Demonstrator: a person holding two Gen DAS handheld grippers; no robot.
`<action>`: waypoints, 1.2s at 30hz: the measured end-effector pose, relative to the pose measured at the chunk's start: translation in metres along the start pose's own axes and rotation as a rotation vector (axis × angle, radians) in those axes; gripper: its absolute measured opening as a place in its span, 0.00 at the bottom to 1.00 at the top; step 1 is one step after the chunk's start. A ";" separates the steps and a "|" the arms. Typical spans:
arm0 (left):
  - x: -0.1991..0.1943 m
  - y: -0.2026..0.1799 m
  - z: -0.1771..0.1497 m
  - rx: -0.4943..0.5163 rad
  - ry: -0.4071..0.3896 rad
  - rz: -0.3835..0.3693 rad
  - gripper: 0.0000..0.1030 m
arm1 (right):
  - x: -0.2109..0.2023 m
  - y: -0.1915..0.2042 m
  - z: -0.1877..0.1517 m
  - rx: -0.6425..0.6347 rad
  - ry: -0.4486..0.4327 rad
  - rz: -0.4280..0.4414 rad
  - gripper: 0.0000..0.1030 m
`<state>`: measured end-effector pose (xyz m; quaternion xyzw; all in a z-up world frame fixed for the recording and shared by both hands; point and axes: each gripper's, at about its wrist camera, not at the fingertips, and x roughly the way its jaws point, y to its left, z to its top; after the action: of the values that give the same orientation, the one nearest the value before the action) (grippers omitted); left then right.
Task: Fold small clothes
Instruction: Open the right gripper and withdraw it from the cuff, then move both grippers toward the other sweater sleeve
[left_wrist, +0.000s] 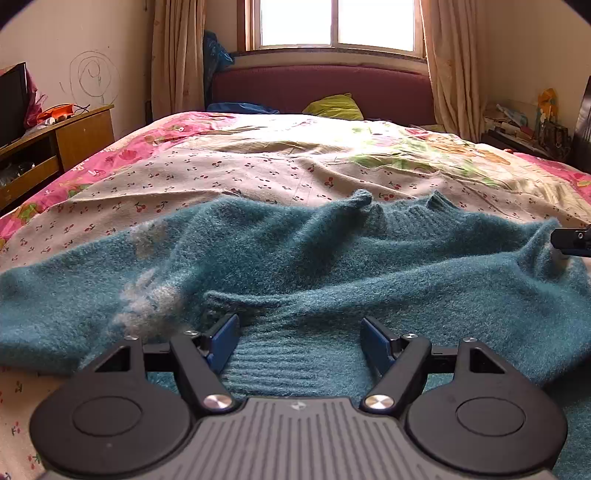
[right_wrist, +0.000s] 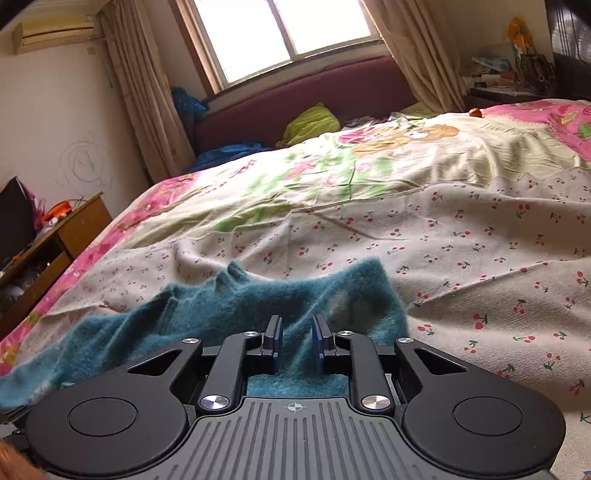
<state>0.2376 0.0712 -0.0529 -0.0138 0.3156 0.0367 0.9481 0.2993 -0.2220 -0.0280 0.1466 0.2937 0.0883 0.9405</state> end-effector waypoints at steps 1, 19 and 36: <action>0.000 0.000 0.000 0.001 0.001 0.004 0.82 | 0.004 -0.002 -0.001 0.011 0.010 -0.027 0.19; 0.008 -0.018 0.008 -0.015 0.058 0.017 0.82 | 0.002 0.023 -0.044 0.107 0.090 0.120 0.19; -0.043 0.045 -0.004 -0.043 -0.024 0.096 0.79 | 0.028 0.152 -0.063 -0.237 0.375 0.251 0.23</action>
<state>0.1978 0.1130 -0.0305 -0.0183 0.3036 0.0891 0.9484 0.2735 -0.0577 -0.0422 0.0517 0.4302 0.2639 0.8618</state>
